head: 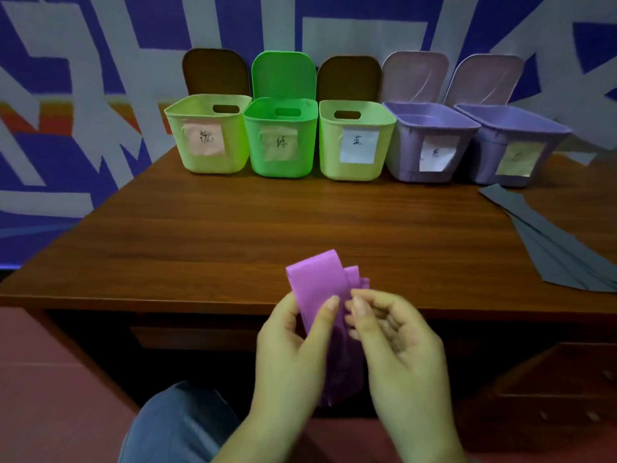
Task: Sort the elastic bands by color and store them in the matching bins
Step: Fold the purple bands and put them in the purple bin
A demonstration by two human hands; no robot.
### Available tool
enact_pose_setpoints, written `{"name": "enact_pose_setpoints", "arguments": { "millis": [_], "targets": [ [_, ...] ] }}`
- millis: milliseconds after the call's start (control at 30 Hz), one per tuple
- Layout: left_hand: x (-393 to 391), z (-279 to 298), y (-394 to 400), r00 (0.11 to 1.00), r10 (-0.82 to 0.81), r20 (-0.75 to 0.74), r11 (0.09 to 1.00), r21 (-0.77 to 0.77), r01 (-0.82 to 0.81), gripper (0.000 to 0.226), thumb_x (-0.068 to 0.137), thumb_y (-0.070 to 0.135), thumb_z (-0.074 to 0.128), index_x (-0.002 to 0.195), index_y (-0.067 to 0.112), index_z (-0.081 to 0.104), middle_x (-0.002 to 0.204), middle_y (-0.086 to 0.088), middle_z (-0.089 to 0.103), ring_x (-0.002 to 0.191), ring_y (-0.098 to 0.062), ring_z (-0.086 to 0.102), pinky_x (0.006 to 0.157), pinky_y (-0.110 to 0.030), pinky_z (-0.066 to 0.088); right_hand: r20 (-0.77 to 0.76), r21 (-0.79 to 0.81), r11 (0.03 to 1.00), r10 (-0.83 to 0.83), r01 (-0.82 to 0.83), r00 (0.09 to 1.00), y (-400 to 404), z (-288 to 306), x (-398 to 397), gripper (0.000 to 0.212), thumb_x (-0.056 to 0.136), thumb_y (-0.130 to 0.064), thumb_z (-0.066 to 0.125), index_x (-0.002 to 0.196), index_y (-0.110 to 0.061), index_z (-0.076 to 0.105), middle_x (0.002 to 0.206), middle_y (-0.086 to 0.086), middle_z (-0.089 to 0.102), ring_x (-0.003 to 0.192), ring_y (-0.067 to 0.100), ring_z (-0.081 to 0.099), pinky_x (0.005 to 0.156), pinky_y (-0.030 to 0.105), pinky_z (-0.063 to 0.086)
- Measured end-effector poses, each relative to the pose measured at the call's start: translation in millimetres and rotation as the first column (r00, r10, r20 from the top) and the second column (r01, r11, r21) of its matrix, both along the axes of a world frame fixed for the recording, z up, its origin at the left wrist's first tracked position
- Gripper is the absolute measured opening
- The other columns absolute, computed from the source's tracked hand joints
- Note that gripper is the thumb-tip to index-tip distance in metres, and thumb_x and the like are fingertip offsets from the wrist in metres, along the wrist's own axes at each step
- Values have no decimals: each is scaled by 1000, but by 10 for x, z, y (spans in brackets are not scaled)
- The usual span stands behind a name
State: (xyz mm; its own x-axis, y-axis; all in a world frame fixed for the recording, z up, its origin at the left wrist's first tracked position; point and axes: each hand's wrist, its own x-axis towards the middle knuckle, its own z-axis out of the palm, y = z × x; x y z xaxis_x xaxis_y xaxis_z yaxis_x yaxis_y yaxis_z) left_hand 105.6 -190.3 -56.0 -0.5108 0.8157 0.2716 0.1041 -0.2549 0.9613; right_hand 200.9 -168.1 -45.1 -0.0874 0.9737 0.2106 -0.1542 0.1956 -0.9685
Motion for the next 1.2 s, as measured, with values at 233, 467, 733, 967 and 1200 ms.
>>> {"name": "enact_pose_setpoints", "arguments": {
  "millis": [233, 467, 733, 967, 1200],
  "targets": [
    [37, -217, 13, 968, -59, -245, 996, 51, 74, 41, 74, 28, 55, 113, 40, 58, 112, 14, 56, 103, -12, 62, 81, -24, 53, -116, -67, 987, 141, -149, 983, -8, -26, 51, 73, 57, -70, 71, 103, -13, 70, 98, -2, 74, 91, 11, 70, 71, 16, 52],
    [59, -279, 33, 964, -223, 148, 973, -21, 228, 30, 71, 25, 58, 98, 21, 69, 103, -4, 68, 100, -18, 64, 88, -29, 50, -65, -143, 987, 59, -68, 996, 79, -170, 138, 16, 68, -25, 72, 84, -26, 70, 83, -11, 74, 78, -1, 68, 66, 13, 50],
    [28, -96, 118, 802, -88, 591, 936, -226, 270, 19, 72, 28, 64, 75, 13, 54, 53, 3, 55, 47, -5, 53, 59, -21, 46, 158, -80, 997, 32, -20, 987, 113, -339, 194, 4, 82, -17, 71, 80, -20, 71, 73, -1, 70, 66, 7, 61, 66, 28, 50],
    [15, -222, 146, 736, -62, 674, 914, -259, 314, 7, 84, 11, 60, 78, 7, 62, 59, -4, 62, 53, -11, 60, 64, -24, 52, 186, -71, 997, -23, 37, 982, 148, -413, 236, 12, 84, -8, 67, 81, -19, 70, 74, -6, 71, 66, 2, 61, 64, 17, 48],
    [-31, -229, 140, 766, -84, 637, 877, -318, 360, 25, 84, 3, 59, 64, 9, 72, 66, -9, 68, 59, -12, 64, 75, -26, 55, 231, -65, 998, -7, 22, 973, 160, -438, 234, 15, 83, -8, 68, 78, -22, 69, 71, -5, 70, 64, 3, 61, 63, 17, 48]
  ]
}}
